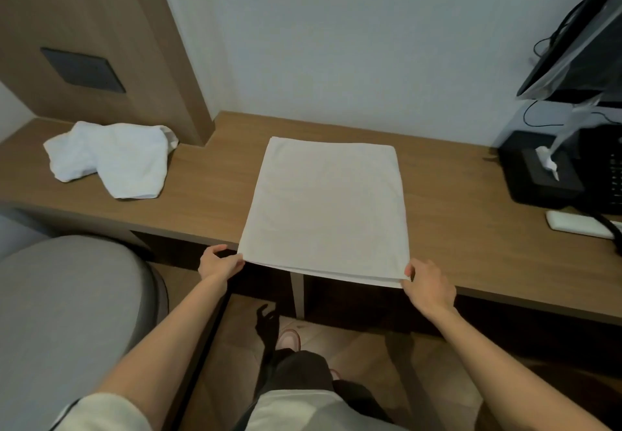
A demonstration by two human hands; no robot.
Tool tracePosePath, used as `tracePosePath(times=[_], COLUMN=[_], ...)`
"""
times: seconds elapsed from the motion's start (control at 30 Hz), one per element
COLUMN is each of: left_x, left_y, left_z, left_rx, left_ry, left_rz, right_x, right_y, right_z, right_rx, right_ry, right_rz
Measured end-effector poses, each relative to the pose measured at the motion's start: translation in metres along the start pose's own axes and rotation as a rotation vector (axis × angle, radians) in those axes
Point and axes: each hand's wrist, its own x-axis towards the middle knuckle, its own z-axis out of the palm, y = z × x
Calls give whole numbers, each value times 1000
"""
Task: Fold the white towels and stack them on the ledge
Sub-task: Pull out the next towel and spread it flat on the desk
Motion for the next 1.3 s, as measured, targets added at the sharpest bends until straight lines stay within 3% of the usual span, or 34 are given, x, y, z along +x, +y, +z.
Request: tracePosePath(times=[0.1,0.27,0.5,0.63,0.77,0.93,1.1,1.17,1.3], left_x=[-3,-16,-30,-21,6,52,102,117,144], left_y=[-2,13,58,75,88,114,138,139,137], left_z=[-1,16,74,116,159,201,231,238,230], left_rx=[153,382,453,514,746,970,1024,1083,1143], left_ry=[41,142,-56,-195,-286,-233,-243,-259,-173], left_rz=[89,419,842,903,896,903,952,1010,1143], right_x=[1,16,56,87,129,196,252,263,270], right_y=[-8,-31,-85,-116,-141,-172,-190,-191,-173], right_z=[-5,-17,-22,-20,-8,7,21,28,32], right_rx=[-73,35,130,150,78,-12,-94,-86,-108], right_ry=[-27,194,145,119,155,134,130,94,177], right_rz=[-13,-191,-326,-350,-366,-310,-310,-303,-299])
